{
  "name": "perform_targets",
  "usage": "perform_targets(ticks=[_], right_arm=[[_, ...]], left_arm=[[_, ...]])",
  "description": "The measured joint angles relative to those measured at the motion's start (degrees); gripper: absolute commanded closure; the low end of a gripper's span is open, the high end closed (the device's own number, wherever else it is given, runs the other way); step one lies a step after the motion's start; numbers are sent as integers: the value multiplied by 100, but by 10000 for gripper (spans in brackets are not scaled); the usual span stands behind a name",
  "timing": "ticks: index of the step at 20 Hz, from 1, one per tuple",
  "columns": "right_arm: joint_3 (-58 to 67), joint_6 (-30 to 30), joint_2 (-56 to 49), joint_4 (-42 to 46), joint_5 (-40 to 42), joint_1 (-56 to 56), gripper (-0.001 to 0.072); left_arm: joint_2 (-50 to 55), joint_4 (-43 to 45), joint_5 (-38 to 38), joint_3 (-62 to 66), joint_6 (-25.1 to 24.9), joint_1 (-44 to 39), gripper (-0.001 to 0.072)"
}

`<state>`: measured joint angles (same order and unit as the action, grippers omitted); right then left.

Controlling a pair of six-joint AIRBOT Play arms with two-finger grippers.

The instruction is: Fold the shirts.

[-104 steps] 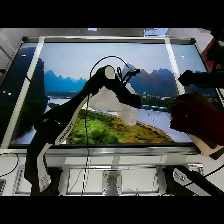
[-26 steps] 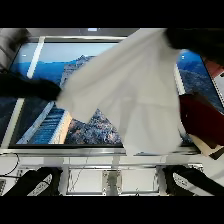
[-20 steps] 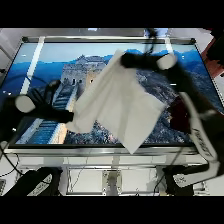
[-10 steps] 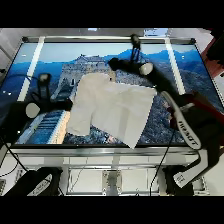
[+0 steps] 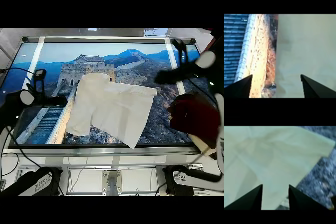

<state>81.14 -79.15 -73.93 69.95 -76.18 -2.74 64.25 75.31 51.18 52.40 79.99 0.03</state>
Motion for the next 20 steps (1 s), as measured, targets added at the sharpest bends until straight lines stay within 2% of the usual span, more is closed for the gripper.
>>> perform_targets(ticks=[3,5,10,15,17,20], right_arm=[[-1735,-350,1084,-4,-240,-411,323],[-2868,-651,1790,-308,-162,-555,319],[-5189,-1327,3161,-1985,374,-614,319],[-6516,-1902,3543,-2841,1565,216,333],[-6756,-2092,3504,-2990,2135,787,449],[-6916,-2240,3200,-3071,2669,1637,455]], left_arm=[[420,-396,125,11,-376,63,17],[588,-603,144,15,-590,83,17],[734,-966,129,17,-857,101,17],[765,-1423,116,17,-977,101,17],[767,-1611,114,17,-1027,101,17],[769,-1829,118,17,-1082,101,16]])
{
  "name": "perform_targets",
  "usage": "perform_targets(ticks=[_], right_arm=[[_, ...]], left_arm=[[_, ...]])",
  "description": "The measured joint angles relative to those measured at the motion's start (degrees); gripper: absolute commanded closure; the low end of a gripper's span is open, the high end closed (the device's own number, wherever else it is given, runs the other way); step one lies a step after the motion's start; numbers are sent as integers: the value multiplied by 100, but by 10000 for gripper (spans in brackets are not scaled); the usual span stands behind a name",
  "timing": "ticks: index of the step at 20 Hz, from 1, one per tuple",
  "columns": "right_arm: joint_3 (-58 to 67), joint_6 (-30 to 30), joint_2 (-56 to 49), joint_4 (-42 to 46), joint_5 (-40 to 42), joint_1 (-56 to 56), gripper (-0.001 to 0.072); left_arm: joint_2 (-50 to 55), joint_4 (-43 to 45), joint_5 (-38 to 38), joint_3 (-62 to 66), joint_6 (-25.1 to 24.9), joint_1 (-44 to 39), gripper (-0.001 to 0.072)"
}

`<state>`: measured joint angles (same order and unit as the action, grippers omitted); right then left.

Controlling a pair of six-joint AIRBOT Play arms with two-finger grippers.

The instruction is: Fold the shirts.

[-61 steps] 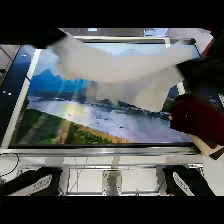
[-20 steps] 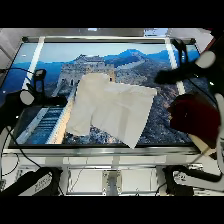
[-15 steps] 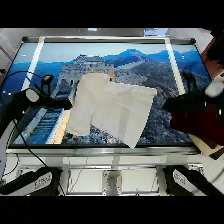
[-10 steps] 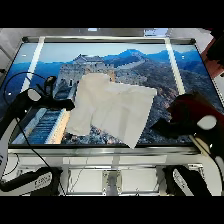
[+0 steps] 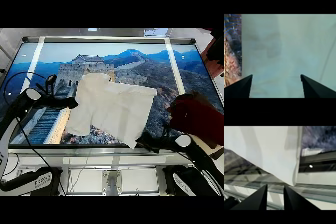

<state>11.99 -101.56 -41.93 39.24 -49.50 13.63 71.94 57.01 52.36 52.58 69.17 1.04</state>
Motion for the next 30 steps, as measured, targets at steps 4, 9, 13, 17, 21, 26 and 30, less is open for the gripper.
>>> perform_targets(ticks=[4,9,13,17,21,26,30], right_arm=[[-63,-76,-549,-146,553,859,376],[-39,-111,-807,-262,994,1121,303],[-20,-216,-859,-168,1388,1102,609],[-13,-306,-870,-195,1657,1097,675],[81,-256,-833,-181,1788,1097,677],[634,-79,-710,212,1923,1091,677],[1051,-37,-678,549,1954,1091,677]], left_arm=[[0,-144,79,0,-15,0,16],[0,-188,229,0,-42,0,16],[0,-205,262,0,-61,0,17],[0,-212,275,0,-63,0,16],[2,-188,190,0,-61,7,17],[308,-131,476,2,-212,144,17],[634,37,555,2,-564,232,17]])
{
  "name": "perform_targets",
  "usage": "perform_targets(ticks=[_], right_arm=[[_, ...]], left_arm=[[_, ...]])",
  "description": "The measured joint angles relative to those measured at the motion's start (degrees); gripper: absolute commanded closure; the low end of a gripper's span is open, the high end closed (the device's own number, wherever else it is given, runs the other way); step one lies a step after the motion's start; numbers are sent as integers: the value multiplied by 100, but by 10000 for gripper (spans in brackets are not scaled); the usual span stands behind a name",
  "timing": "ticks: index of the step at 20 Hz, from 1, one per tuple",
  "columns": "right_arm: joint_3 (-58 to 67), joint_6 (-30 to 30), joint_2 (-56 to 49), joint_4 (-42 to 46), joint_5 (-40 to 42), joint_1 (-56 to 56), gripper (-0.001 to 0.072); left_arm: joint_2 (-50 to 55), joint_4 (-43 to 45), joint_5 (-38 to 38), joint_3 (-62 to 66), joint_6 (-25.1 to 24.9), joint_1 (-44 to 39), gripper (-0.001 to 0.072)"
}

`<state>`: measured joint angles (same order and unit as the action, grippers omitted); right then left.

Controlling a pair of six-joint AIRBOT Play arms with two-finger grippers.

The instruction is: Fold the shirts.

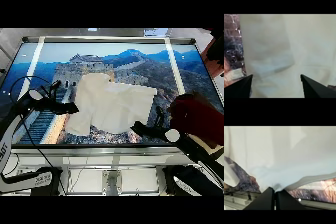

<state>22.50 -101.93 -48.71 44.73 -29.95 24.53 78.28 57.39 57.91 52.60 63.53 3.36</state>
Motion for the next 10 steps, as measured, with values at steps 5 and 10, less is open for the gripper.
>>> perform_targets(ticks=[5,10], right_arm=[[179,13,4,168,35,0,676],[238,15,13,238,175,0,677]], left_arm=[[297,-35,-59,0,-190,44,514],[369,-538,-396,2,-350,50,700]])
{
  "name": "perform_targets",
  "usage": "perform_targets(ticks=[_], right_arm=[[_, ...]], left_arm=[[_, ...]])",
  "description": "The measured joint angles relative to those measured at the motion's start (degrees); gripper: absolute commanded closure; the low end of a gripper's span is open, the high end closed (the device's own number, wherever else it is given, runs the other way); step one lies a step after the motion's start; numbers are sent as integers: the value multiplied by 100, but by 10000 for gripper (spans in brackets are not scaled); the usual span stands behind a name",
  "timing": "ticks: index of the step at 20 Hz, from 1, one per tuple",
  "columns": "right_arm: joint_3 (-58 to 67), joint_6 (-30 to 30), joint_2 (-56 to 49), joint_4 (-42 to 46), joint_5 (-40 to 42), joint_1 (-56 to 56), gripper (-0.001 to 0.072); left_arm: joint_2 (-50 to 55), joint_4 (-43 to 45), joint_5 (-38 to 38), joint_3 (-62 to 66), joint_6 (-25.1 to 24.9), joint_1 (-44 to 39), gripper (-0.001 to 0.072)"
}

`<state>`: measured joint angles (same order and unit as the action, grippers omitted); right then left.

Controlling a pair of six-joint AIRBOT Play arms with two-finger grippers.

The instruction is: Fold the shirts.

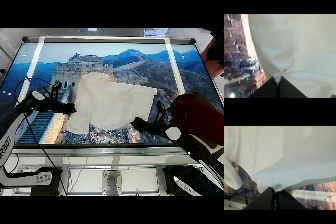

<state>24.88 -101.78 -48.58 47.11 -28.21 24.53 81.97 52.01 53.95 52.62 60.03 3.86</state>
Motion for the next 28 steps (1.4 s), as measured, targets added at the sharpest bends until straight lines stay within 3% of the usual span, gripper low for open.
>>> perform_targets(ticks=[6,12,17,23,28], right_arm=[[890,-7,118,732,-177,-490,677],[2820,2,1163,2190,-1657,-1794,679],[4328,356,1987,2684,-2234,-2380,680],[5388,782,2061,2942,-2262,-2516,680],[5547,1078,914,2933,-2114,-2533,680]], left_arm=[[-236,-483,61,992,136,348,700],[-1377,-758,1484,3104,310,1338,700],[-2745,-988,2640,4310,433,1714,700],[-3807,-1001,2437,4811,612,1792,700],[-3036,-732,2411,4540,841,1641,701]])
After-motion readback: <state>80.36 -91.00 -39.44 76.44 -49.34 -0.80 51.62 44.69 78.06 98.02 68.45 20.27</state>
